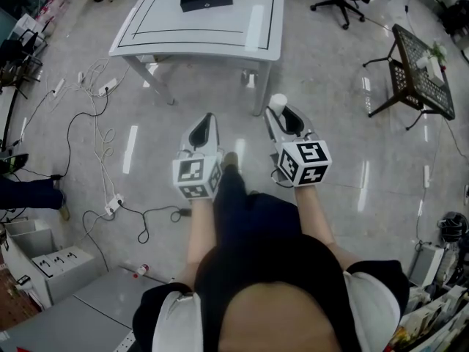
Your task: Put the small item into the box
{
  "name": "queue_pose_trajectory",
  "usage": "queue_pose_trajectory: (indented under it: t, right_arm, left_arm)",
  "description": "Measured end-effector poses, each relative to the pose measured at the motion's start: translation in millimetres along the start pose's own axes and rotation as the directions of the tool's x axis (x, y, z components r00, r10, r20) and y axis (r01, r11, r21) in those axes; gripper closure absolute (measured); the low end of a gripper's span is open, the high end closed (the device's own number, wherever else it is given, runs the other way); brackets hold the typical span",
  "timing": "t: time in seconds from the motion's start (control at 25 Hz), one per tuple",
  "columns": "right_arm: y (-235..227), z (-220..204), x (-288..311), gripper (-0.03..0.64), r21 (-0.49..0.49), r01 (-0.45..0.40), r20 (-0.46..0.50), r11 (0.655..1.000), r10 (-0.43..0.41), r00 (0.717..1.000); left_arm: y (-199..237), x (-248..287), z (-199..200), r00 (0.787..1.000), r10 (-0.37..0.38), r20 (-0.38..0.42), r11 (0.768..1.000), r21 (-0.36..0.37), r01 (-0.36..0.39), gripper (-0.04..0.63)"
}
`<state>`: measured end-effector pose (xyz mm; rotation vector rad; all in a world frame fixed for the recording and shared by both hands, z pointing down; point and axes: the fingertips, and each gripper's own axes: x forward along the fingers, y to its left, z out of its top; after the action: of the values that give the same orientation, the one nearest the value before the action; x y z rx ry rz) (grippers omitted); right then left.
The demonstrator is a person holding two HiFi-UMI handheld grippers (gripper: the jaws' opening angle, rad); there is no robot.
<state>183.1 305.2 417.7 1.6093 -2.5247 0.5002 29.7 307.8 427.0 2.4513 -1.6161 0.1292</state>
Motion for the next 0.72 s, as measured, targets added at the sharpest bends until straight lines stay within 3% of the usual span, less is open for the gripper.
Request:
queue_pose_trajectory:
  t: [0.56,0.72]
  right_arm:
    - [-9.2,24.0,75.6,0.477,-0.010,-0.011,-0.024,1.000,0.011,1.000]
    - [-11.5,34.6,97.5,0.477,-0.016,-0.020,-0.021,1.000,0.020,1.000]
  left_arm:
    - [47.2,59.3,20.1,1.000,0.008,0.003,0.999,-0.041,-0.008,0.584]
    - [57.2,78.3,26.5,1.000,0.007,-0.003,1.000,-0.016,-0.007,0.584]
